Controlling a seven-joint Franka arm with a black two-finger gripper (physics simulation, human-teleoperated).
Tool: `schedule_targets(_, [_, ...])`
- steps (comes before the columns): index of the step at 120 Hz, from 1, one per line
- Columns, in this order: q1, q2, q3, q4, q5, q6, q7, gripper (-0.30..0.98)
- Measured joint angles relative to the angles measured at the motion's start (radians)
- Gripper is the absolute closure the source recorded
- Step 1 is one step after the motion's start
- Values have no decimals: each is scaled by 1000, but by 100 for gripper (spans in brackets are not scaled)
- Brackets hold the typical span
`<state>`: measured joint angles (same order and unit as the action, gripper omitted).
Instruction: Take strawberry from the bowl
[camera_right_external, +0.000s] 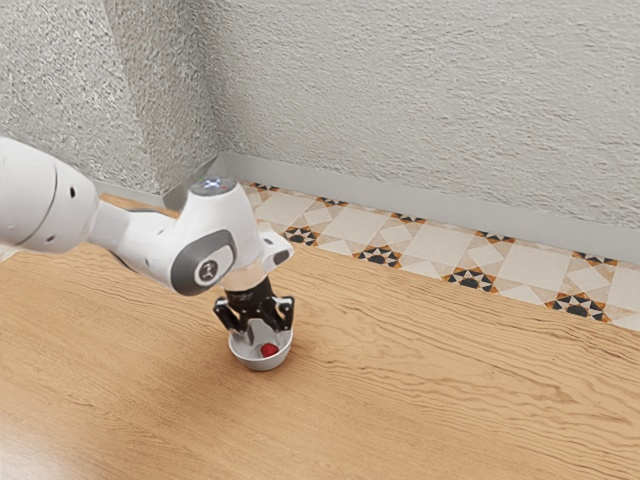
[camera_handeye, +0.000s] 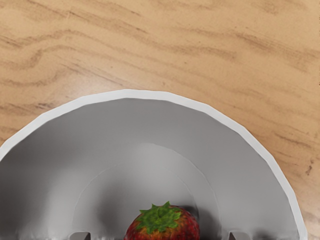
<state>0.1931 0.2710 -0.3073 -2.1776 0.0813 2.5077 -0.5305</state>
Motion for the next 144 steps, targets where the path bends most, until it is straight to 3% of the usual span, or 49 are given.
schedule_targets(73, [9,50,-2,-6,6,37,-83,38])
schedule_targets(105, [7,55,-3,-5,14,42,-100,52])
schedule_targets(144, [11,19,-3,-5,23,48,-120,59])
